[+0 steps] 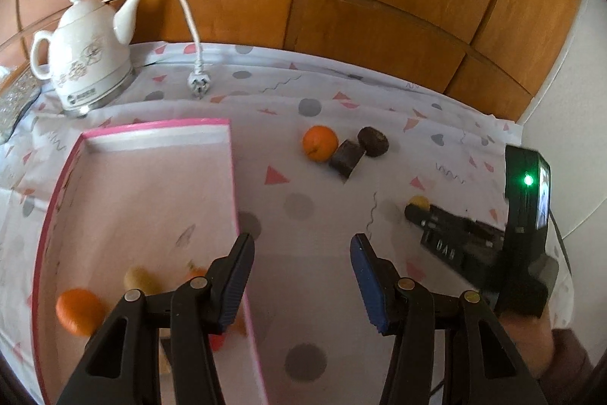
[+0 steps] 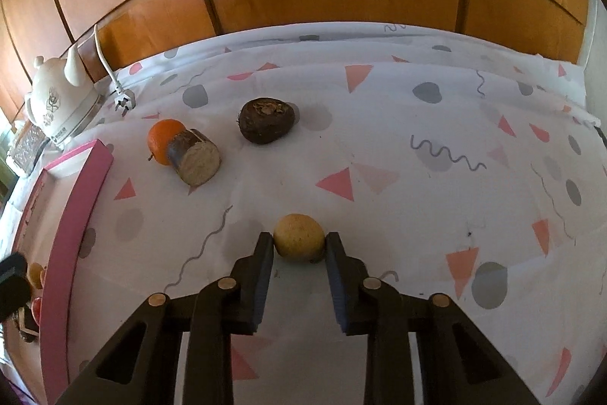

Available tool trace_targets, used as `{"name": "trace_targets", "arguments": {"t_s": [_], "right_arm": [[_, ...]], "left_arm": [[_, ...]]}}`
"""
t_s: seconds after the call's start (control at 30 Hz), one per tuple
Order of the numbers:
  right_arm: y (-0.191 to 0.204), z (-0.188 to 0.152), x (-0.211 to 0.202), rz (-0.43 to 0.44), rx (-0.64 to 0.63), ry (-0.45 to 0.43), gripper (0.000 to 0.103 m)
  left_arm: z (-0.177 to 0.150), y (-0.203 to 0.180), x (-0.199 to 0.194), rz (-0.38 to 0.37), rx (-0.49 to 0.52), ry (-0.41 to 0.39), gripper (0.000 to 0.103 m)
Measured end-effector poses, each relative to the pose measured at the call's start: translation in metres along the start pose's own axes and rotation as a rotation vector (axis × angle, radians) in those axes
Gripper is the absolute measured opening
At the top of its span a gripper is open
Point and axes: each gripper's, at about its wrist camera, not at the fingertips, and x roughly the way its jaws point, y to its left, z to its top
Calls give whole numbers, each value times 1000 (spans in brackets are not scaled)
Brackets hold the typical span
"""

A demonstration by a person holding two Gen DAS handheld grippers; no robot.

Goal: Organize fruits
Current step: 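Grasp the dark cut log piece with the left tool while the right holds the potato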

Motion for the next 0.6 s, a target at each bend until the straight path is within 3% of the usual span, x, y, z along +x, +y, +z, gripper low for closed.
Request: {"name": "trace_targets", "arguments": {"t_s": [0.17,0.37,0.53,0.6], "right_arm": [[-1,-1,1,8,-3,-12,28],[-3,-2,0,22,5,-23,28],[-5,-3,0,35,10,-26,28],[-7,-3,0,44,16,-29,28]], "left_arm": [[16,-11,22,-60,-2,34,45],[39,-21,59,-122,-102,101,45],[57,-24,90,-140,-215,150,48],[63,-22,102,-155,-287,163,58]]}}
